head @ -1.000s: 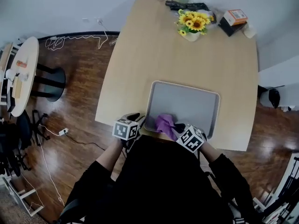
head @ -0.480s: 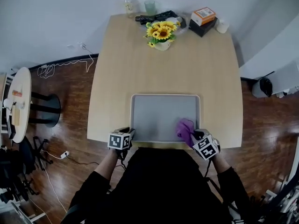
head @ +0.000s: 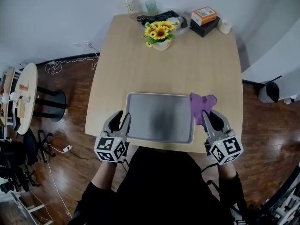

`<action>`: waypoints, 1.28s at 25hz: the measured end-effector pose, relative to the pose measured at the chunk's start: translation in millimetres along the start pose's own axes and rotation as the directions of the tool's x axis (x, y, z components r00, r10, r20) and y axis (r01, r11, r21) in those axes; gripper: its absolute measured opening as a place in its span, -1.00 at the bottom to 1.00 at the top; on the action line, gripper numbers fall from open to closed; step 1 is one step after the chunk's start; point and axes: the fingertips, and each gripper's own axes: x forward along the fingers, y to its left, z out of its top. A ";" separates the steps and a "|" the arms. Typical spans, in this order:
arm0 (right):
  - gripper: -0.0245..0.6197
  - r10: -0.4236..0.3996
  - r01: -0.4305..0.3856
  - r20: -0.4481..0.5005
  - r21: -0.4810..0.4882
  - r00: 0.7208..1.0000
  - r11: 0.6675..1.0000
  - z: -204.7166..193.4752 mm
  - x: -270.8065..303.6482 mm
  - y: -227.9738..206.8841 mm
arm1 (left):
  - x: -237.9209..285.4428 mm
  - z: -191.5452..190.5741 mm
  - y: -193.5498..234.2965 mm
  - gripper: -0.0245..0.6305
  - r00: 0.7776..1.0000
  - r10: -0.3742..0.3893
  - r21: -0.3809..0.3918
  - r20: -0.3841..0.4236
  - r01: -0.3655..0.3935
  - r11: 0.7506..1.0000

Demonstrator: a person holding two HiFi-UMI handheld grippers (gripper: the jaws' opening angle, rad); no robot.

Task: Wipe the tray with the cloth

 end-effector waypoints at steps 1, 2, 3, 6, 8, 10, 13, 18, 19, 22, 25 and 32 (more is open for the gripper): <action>-0.81 -0.002 0.003 0.069 -0.022 0.998 1.000 22.1 -7.8 -0.4 | -5.6 21.4 -14.6 -0.61 0.997 -0.011 0.024 0.073 0.009 1.000; -0.81 0.001 0.005 0.129 -0.047 0.992 0.999 41.7 -16.2 0.8 | -11.7 39.4 -28.3 -0.63 0.991 -0.024 0.048 0.133 0.018 0.999; -0.81 0.005 0.008 0.178 -0.071 0.984 0.997 58.3 -24.6 3.1 | -17.4 53.6 -39.8 -0.64 0.983 -0.037 0.072 0.179 0.025 0.997; -0.81 -0.002 0.036 0.257 -0.126 0.966 0.991 88.1 -40.3 9.4 | -25.9 72.5 -53.9 -0.69 0.969 -0.064 0.109 0.238 0.039 0.993; -0.81 -0.060 0.100 0.248 -0.150 0.967 0.984 81.8 -37.6 0.0 | -22.9 68.3 -48.7 -0.70 0.971 -0.067 0.089 0.231 0.047 0.995; -0.81 -0.176 0.200 0.165 -0.141 0.970 0.970 42.2 -27.0 -30.3 | -18.6 58.8 -39.2 -0.71 0.976 -0.060 0.056 0.210 0.049 0.997; -0.81 -0.356 0.349 -0.105 -0.082 0.929 0.934 -68.3 -14.0 -96.0 | -14.2 52.1 -30.3 -0.71 0.980 -0.054 0.029 0.190 0.050 0.998; -0.75 -0.375 0.417 -0.519 -0.038 0.768 0.908 -225.7 -14.5 -138.8 | -12.9 45.9 -22.7 -0.71 0.982 -0.080 0.031 0.170 0.076 0.997; -0.70 -0.378 0.430 -0.529 -0.028 0.759 0.903 -235.6 -15.2 -140.5 | -13.3 42.9 -18.7 -0.71 0.983 -0.079 0.022 0.164 0.076 0.997; -0.63 -0.368 0.456 -0.540 0.033 0.757 0.889 -238.9 -16.0 -141.3 | -13.7 35.6 -9.8 -0.71 0.985 -0.075 -0.012 0.154 0.078 0.997; -0.33 -0.373 0.456 -0.516 0.039 0.771 0.889 -212.1 -21.0 -137.2 | -14.0 33.5 -8.4 -0.71 0.983 -0.086 -0.018 0.162 0.090 0.996; -0.46 -0.414 0.414 0.057 0.003 0.909 0.910 21.1 -33.4 -74.2 | -7.0 43.6 -17.3 -0.72 0.973 -0.146 -0.005 0.181 0.149 0.989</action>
